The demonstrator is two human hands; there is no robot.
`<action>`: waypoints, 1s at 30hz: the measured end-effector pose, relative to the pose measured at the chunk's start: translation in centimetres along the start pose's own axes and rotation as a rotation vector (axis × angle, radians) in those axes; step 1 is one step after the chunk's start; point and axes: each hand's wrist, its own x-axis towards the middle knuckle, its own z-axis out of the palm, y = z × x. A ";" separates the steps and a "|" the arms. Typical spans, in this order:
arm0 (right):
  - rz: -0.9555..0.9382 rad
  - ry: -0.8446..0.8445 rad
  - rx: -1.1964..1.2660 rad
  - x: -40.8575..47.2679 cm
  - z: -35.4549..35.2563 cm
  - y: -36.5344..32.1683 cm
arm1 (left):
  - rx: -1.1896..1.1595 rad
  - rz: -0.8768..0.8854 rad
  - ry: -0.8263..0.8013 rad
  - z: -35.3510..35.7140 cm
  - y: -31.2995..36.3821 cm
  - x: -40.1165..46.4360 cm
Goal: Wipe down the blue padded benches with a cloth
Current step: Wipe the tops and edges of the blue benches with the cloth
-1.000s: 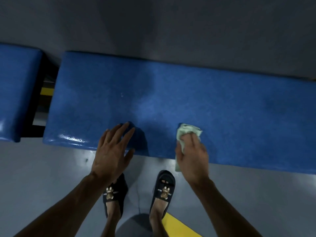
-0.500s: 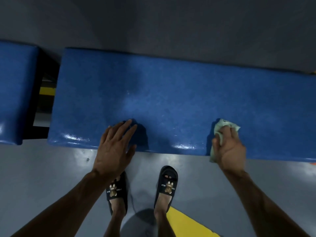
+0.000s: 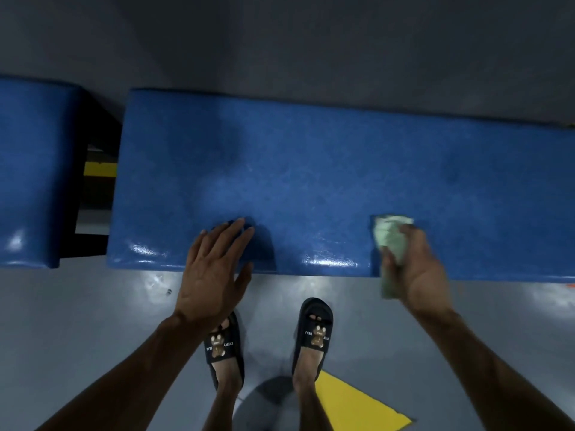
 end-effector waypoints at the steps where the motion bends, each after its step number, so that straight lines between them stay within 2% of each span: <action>1: 0.044 0.040 -0.036 0.2 -0.7 1.4 | -0.009 0.002 0.003 0.1 -0.1 0.0; 4: 0.091 0.064 -0.117 0.4 -0.7 2.4 | -0.015 0.005 0.005 0.2 -0.4 -0.1; 8: 0.247 0.105 -0.018 -0.8 2.9 -3.3 | -0.028 0.019 0.034 0.4 -0.9 -0.2; 11: 0.051 0.081 0.001 -2.5 6.0 -10.7 | -0.020 0.018 0.030 0.4 -1.3 -0.2; 14: -0.165 0.013 -0.110 -3.2 7.6 -14.7 | 0.006 0.020 0.028 0.5 -1.5 -0.3; 18: -0.307 -0.051 -0.199 -1.7 5.7 -10.1 | -0.001 0.039 0.048 0.3 -1.9 -0.1; 22: 0.009 0.040 -0.186 0.2 1.9 -2.5 | -0.001 0.047 0.053 0.2 -2.3 0.1; 24: 0.108 0.072 -0.182 -0.1 1.5 -1.5 | -0.013 0.054 0.058 0.2 -2.7 0.1; 28: 0.272 0.114 -0.061 -2.1 5.2 -7.5 | -0.027 0.062 0.081 0.3 -3.6 0.0; 30: 0.251 0.099 -0.047 -3.4 8.0 -12.6 | -0.030 0.075 0.086 0.3 -4.0 0.1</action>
